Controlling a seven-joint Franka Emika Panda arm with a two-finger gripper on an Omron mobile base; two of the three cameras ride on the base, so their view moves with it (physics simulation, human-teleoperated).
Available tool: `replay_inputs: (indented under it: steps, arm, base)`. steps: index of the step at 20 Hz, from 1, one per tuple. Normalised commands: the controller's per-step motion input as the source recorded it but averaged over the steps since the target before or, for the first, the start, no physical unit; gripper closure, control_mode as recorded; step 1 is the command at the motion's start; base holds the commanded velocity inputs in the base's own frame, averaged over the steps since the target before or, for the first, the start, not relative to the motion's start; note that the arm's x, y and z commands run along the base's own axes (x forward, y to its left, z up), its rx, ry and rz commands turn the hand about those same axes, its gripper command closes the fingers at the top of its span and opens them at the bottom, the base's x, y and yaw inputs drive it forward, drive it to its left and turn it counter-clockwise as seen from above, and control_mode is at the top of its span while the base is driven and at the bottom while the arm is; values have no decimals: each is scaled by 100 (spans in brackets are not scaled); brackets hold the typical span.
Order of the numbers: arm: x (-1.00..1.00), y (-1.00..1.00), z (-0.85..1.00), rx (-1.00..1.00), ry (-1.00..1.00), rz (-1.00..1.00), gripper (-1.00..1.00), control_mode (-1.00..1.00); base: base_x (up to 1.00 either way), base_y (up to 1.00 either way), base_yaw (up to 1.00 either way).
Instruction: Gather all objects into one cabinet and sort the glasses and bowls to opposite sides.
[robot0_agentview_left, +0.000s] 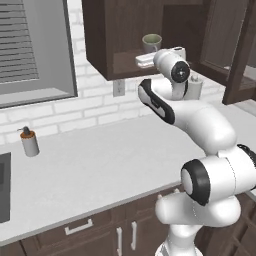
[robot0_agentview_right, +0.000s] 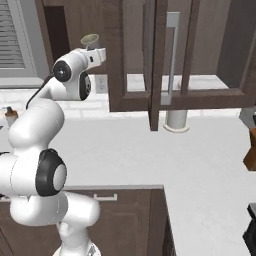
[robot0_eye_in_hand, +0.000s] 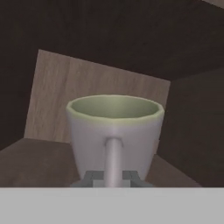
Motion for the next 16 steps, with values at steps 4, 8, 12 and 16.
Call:
replay_inputs:
  steps: [4, 8, 12, 16]
  arm:
    - [0, 0, 0, 0, 0, 0, 100, 100]
    - [0, 0, 0, 0, 0, 0, 100, 100]
    - [0, 0, 0, 0, 0, 0, 100, 100]
    - [0, 0, 0, 0, 0, 0, 100, 100]
  base:
    - [-73, 0, 0]
    - [-64, 12, 0]
    - [-14, 19, 0]
    - [-3, 34, -2]
